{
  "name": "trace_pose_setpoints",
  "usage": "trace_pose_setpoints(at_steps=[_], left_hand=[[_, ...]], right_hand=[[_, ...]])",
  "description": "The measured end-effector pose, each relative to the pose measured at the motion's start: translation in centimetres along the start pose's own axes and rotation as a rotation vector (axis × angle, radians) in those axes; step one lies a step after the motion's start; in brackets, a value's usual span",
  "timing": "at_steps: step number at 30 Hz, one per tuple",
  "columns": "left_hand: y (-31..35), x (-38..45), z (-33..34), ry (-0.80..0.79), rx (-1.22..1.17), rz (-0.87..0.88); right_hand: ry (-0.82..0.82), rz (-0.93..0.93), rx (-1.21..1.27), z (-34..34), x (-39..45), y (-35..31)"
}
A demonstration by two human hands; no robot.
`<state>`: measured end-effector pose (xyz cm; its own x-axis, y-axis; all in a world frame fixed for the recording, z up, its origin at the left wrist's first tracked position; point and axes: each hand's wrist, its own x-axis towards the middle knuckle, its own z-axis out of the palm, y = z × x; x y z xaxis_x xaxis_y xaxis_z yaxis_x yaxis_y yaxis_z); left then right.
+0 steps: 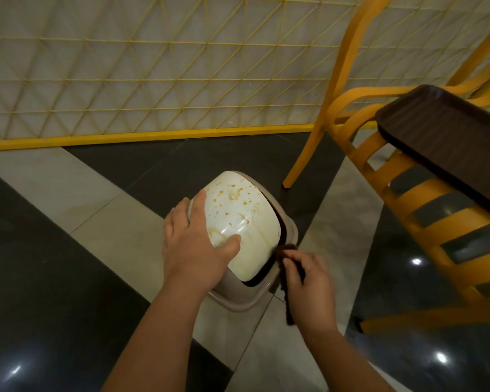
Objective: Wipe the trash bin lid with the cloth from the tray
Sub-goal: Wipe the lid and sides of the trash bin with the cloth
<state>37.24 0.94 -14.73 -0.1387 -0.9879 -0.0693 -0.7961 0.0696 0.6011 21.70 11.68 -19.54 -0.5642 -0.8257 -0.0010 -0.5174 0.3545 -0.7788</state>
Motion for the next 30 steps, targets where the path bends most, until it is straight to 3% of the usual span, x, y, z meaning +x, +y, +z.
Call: trace_pose_setpoints(at_steps=[6, 10, 16, 20, 26, 30], left_hand=[[-0.2, 0.5, -0.3, -0.009, 0.003, 0.021], [-0.1, 0.5, -0.3, -0.013, 0.01, 0.021], [-0.5, 1.1, -0.8, -0.032, -0.008, 0.059], [-0.5, 1.2, -0.6, -0.035, -0.028, 0.062], [-0.5, 1.6, -0.8, -0.034, -0.009, 0.069], [-0.6, 1.5, -0.6, -0.031, -0.018, 0.067]], right_hand=[[-0.087, -0.213, -0.099, 0.5, -2.1, 0.7], [0.028, -0.039, -0.038, 0.6, -0.3, 0.5], [-0.104, -0.18, -0.073, 0.7, -2.2, 0.5], [0.071, 0.031, -0.002, -0.1, 1.6, 0.8], [-0.044, -0.089, -0.032, 0.4, -0.5, 0.5], [0.044, 0.039, 0.015, 0.2, 1.3, 0.5]])
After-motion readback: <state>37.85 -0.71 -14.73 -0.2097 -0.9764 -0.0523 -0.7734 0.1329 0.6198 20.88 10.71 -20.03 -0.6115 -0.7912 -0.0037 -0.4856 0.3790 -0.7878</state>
